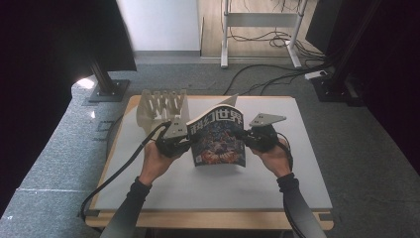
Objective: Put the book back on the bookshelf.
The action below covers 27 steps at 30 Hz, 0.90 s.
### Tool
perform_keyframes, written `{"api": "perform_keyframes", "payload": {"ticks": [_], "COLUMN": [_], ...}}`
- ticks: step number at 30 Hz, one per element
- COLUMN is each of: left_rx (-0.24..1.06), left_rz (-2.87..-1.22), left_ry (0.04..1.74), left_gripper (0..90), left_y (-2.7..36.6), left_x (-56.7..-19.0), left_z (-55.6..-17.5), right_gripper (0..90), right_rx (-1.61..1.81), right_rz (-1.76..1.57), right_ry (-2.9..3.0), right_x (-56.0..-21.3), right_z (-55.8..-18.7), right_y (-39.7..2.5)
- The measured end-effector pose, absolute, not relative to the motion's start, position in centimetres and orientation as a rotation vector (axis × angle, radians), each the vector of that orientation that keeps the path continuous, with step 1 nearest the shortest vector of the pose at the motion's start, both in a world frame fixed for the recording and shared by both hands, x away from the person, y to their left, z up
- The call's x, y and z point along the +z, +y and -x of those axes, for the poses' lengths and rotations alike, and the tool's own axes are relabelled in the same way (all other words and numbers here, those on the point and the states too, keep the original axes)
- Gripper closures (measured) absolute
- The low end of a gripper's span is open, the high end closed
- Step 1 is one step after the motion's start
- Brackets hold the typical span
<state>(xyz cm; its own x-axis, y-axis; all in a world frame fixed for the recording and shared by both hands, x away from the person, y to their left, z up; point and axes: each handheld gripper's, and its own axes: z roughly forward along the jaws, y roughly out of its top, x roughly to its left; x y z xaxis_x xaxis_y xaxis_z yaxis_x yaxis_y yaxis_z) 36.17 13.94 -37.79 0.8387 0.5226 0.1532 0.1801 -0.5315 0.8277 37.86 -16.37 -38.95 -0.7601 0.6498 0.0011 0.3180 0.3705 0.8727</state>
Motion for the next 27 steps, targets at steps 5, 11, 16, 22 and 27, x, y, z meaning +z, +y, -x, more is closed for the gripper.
{"api": "perform_keyframes", "payload": {"ticks": [5,11,16,22,27], "left_rx": [0.449,0.407,0.378,0.377,0.392], "left_rz": [-2.149,-2.156,-2.16,-2.151,-2.143], "left_ry": [0.507,0.49,0.497,0.511,0.5], "left_gripper": [80.6,75.6,72.3,81.6,82.4], "left_y": [13.8,13.3,12.3,12.2,12.5], "left_x": [-38.4,-37.9,-37.7,-37.7,-37.7], "left_z": [-36.3,-36.8,-37.5,-37.8,-37.6], "right_gripper": [81.3,80.9,80.5,77.6,64.7], "right_rx": [1.313,1.334,1.347,1.346,1.315], "right_rz": [-0.863,-0.851,-0.845,-0.849,-0.884], "right_ry": [2.307,2.326,2.327,2.327,2.287], "right_x": [-40.0,-40.1,-40.2,-40.3,-40.6], "right_z": [-38.1,-38.0,-37.8,-37.7,-37.6], "right_y": [-16.3,-16.8,-17.0,-17.3,-18.0]}}
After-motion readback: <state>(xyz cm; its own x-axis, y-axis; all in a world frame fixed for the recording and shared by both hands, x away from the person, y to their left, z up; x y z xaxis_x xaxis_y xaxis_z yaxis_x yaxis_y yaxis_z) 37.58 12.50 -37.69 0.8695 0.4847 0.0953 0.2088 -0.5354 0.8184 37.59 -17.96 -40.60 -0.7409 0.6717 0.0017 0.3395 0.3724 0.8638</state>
